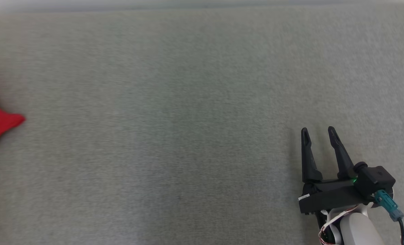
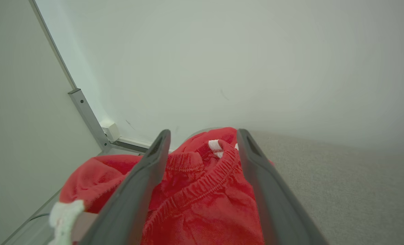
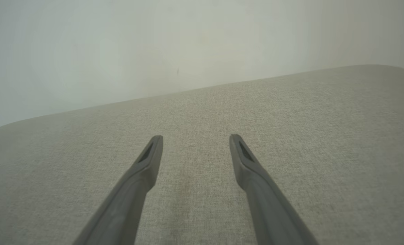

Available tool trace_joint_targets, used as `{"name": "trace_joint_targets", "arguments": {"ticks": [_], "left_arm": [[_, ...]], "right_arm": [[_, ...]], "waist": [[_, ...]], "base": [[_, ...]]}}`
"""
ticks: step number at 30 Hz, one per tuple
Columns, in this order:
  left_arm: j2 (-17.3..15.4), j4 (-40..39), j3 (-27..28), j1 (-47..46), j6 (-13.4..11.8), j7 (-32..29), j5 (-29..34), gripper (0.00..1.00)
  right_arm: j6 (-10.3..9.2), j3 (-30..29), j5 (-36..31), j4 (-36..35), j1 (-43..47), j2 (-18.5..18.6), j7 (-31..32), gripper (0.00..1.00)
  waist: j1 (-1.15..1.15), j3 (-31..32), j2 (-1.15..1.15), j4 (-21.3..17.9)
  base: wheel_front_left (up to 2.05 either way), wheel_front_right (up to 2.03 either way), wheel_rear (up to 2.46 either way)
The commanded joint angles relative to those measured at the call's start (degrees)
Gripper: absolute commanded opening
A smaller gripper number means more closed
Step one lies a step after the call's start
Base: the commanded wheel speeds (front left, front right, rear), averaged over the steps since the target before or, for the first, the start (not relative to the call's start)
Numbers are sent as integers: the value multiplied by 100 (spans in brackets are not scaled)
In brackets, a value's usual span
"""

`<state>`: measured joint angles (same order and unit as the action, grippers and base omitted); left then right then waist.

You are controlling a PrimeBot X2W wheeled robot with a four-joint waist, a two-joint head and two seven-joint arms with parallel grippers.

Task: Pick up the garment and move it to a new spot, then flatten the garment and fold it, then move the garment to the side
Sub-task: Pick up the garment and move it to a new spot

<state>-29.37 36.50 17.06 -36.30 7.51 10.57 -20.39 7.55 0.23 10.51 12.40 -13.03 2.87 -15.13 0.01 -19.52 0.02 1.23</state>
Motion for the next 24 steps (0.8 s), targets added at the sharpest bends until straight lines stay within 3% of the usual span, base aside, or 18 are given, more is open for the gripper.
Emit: {"name": "trace_joint_targets", "arguments": {"ticks": [1, 11, 18, 19, 24], "left_arm": [[-135, 110, -41, -94, -16, -157, 53, 100], [-470, 984, -296, -207, -28, -1158, 66, 100], [-547, 1257, -479, -285, -84, -1457, 158, 98], [-539, 1274, -500, -292, -92, -1474, 164, 0], [-561, 1287, -575, -282, -153, -1417, 206, 0]], "right_arm": [[-12, 11, 44, -11, -74, 0, -4, 100], [-12, -14, 107, 2, -59, 0, -4, 100], [-12, -27, 104, 36, -23, 0, -4, 100], [-12, -28, 102, 34, -16, 0, -5, 100], [-12, -51, 68, 39, 13, 0, -4, 100]], "waist": [[-1, -524, -2, -514], [-1, -547, -2, -602], [-1, -417, -2, -525], [-1, -398, -2, -514], [-1, -324, -2, -454]], "base": [[0, 0, 0], [0, 0, 0], [0, 0, 0], [0, 0, 0], [0, 0, 0]]}}
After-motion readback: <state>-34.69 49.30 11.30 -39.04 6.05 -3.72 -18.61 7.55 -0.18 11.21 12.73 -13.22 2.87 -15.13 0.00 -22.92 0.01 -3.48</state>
